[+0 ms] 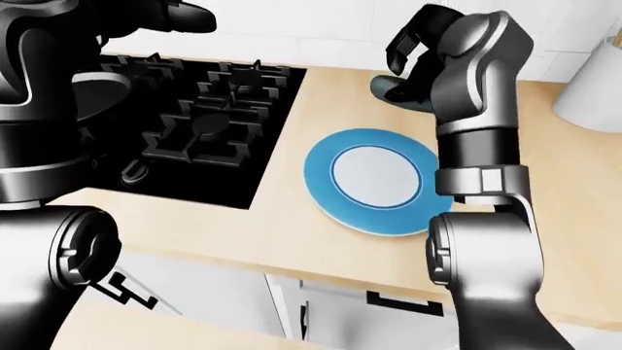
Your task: Pick the zucchini from the pan and place it on the plate.
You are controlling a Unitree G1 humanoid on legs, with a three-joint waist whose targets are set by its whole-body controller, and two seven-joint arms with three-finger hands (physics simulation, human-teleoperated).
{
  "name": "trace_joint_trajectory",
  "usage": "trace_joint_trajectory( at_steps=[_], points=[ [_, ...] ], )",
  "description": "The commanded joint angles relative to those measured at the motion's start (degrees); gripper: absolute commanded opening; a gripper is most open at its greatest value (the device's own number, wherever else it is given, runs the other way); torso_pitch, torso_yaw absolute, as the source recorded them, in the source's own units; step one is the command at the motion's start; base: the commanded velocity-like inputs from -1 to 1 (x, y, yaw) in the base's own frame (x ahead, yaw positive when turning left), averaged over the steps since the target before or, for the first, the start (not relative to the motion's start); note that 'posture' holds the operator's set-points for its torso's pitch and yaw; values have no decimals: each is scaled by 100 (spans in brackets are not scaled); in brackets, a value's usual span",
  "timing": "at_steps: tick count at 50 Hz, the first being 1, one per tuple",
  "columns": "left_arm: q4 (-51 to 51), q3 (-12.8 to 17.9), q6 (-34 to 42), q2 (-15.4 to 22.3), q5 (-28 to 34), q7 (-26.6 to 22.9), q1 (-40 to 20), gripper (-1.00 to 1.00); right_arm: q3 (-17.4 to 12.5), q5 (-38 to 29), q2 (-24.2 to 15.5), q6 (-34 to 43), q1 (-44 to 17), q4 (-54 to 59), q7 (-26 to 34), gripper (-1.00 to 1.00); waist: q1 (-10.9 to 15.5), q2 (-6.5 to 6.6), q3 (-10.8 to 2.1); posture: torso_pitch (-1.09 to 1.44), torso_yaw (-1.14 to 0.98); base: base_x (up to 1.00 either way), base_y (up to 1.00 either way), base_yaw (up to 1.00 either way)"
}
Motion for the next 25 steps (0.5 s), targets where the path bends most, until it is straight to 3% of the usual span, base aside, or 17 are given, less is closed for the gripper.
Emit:
trace_joint_trajectory(
  at_steps=[1,25],
  points=[
    [-194,37,-163,53,26,24,-204,100,-40,-75,-46,0,-145,-333,41,-100,4,-16,-194,0,0,0,0,0],
    [-213,51,-186,47,17,42,-140,100,-4,-750,275,122,509,-1325,828,-100,-26,21,-233,0,0,0,0,0]
  ],
)
